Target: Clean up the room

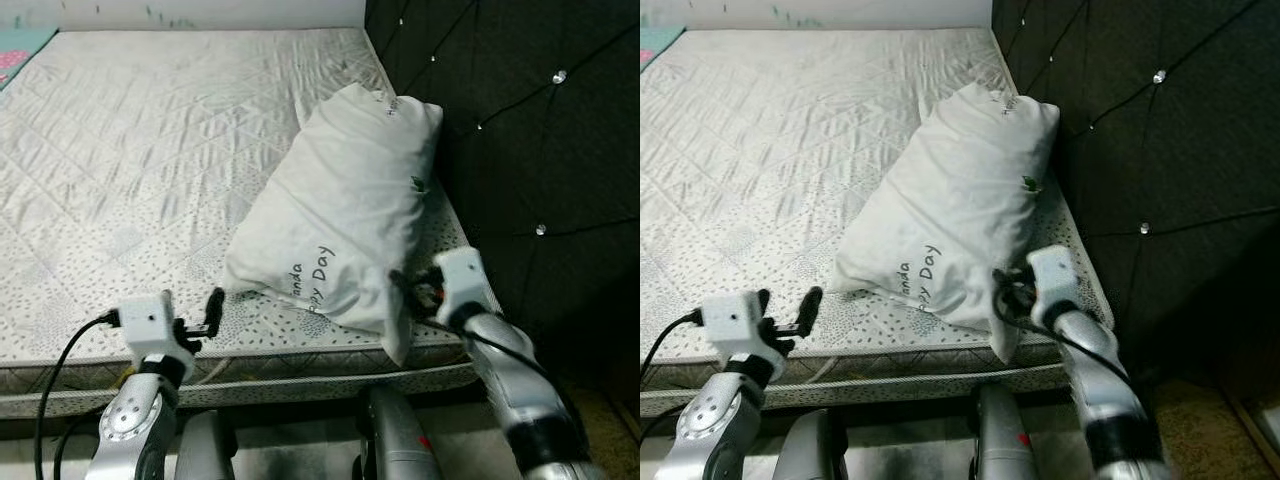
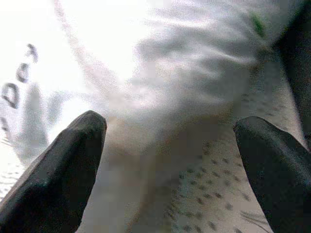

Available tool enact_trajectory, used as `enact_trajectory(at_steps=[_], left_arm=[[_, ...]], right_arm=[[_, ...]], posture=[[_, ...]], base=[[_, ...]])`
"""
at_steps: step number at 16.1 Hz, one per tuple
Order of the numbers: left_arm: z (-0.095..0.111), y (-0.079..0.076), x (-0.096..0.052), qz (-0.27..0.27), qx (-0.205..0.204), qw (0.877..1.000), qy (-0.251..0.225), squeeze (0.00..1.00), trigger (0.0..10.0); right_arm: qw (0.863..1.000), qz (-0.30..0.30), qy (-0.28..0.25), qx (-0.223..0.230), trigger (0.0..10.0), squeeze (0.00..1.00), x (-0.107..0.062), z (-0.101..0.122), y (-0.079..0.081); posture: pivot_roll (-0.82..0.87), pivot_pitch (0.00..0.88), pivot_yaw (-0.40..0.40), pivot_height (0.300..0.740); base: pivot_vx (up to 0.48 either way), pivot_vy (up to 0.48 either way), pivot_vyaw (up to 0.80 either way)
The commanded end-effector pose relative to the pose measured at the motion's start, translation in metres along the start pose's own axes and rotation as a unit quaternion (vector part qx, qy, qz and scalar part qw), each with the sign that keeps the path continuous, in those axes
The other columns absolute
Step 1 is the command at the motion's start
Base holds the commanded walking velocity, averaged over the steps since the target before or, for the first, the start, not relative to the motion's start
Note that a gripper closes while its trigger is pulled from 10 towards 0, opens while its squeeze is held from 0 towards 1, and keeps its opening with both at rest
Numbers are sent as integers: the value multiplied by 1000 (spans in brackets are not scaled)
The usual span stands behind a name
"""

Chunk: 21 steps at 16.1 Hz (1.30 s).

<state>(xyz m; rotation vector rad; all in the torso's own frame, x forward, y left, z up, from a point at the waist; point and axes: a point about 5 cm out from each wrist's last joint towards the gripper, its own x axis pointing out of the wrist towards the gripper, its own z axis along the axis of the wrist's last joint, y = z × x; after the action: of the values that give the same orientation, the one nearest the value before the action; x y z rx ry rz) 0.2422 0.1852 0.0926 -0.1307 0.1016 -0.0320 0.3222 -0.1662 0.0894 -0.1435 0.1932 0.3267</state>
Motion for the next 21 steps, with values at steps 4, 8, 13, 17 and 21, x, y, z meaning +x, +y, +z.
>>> enact_trajectory(at_steps=[4,8,13,17,21], left_arm=[[1,2,1,-5,17,1000,6,0,10000],[2,2,0,-6,21,1000,9,0,10000],[2,3,2,-5,27,1000,14,0,10000],[-1,4,-1,-6,29,999,25,0,10000],[-3,-1,-3,-48,32,997,44,0,10000]], right_arm=[[1000,26,-13,4,10000,0,10,5,17],[1000,10,-19,7,10000,0,11,4,15],[994,-101,-38,-9,10000,0,12,18,0],[990,-138,-22,-31,10000,0,11,13,-7],[986,-161,33,-36,10000,0,12,-1,-10]], posture=[[-96,119,-1,591],[-95,119,6,591],[-88,128,12,591],[-85,135,12,591],[-80,153,13,591]], base=[[0,0,523],[0,0,800],[0,0,0],[0,0,0],[0,0,0]])
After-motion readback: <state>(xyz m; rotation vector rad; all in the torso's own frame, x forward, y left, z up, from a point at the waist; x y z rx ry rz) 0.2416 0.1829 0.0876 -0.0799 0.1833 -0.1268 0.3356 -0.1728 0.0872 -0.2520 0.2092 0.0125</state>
